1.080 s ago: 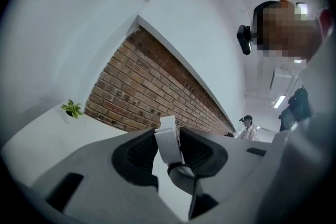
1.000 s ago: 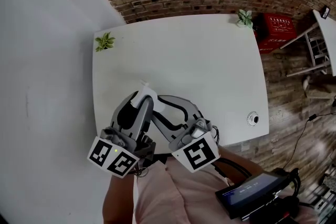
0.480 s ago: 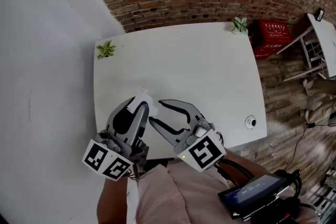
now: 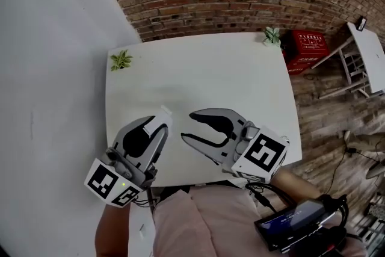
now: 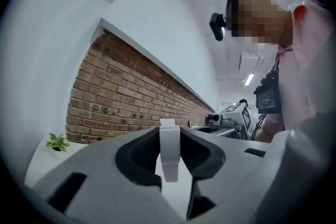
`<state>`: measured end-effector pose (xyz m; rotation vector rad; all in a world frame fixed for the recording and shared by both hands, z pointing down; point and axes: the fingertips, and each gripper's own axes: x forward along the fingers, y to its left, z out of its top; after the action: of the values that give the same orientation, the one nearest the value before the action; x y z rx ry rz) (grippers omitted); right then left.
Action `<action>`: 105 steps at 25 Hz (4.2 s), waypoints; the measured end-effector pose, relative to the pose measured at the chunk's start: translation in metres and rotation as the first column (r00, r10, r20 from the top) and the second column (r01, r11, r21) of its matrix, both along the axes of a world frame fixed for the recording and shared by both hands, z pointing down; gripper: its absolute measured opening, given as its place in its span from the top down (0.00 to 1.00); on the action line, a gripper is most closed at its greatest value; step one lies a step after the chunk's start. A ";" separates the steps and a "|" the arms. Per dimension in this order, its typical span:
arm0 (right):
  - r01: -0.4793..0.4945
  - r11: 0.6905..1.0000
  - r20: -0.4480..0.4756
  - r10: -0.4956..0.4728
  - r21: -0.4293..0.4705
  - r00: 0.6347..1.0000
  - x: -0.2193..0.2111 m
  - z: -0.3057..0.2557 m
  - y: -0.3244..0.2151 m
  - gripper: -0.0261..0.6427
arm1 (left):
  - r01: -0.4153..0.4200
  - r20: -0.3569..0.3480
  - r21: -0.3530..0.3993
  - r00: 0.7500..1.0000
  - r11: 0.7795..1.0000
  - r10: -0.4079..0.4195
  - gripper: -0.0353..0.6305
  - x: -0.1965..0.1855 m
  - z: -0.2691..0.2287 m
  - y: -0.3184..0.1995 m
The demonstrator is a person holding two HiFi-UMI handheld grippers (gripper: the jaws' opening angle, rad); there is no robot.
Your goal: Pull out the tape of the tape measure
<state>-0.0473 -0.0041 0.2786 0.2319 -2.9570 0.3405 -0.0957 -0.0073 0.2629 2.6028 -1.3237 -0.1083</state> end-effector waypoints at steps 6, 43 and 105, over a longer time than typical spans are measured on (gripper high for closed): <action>0.075 0.980 0.032 -0.071 -0.184 0.997 -0.003 -0.002 0.008 0.71 | -0.123 0.072 0.049 0.990 0.991 0.119 0.79 0.007 0.007 0.007; 0.149 0.632 0.105 -0.106 -0.760 0.989 0.002 0.027 0.029 0.89 | -0.469 0.381 0.099 0.833 0.878 0.402 0.79 0.049 0.038 0.048; 0.020 0.647 0.060 0.041 -0.763 0.997 0.063 0.032 -0.003 0.91 | -0.485 0.448 -0.001 0.782 0.875 0.434 0.79 0.010 0.064 0.055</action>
<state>0.0155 -0.0068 0.3103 0.1175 -2.5614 1.5712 -0.0857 0.0477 0.3268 3.0876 -0.7432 0.5278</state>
